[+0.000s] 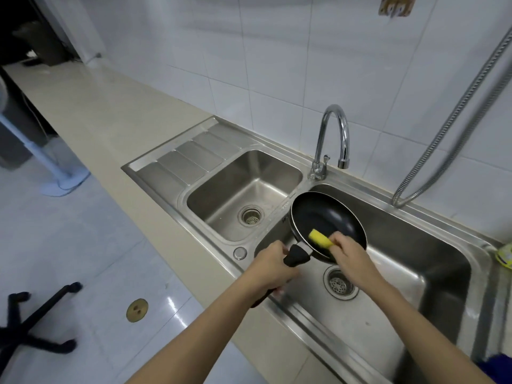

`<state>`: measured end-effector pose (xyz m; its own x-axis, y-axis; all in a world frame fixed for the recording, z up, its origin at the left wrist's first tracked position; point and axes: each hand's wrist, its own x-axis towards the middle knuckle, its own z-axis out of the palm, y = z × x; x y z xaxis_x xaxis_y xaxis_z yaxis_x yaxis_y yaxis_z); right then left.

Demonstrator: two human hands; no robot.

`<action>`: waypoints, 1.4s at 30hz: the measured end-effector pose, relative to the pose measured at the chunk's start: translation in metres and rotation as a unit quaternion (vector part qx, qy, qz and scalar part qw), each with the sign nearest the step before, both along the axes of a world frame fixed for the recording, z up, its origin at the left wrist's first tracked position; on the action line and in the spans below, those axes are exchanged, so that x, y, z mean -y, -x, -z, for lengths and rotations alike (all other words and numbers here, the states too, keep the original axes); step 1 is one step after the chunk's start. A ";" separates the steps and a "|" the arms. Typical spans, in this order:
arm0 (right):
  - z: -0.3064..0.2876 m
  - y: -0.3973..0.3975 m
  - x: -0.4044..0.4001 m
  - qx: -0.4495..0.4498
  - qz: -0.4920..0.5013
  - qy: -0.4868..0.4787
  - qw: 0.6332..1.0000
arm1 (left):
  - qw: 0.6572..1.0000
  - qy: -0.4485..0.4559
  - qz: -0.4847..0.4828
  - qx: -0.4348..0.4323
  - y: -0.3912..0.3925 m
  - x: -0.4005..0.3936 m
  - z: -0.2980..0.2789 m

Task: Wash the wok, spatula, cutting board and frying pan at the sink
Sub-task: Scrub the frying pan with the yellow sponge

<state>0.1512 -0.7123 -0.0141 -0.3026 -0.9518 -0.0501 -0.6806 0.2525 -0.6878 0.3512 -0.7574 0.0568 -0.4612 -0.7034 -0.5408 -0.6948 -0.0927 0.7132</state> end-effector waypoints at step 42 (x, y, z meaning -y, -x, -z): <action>0.003 -0.050 -0.013 -0.022 0.150 0.246 0.957 | 0.947 -0.258 -0.013 -0.190 0.015 -0.008 0.010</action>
<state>0.2010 -0.6993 -0.0169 -0.5576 -0.7268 0.4010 -0.6596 0.0946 -0.7456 0.3364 -0.7493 0.0467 -0.6781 -0.4036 -0.6142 -0.3899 -0.5109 0.7662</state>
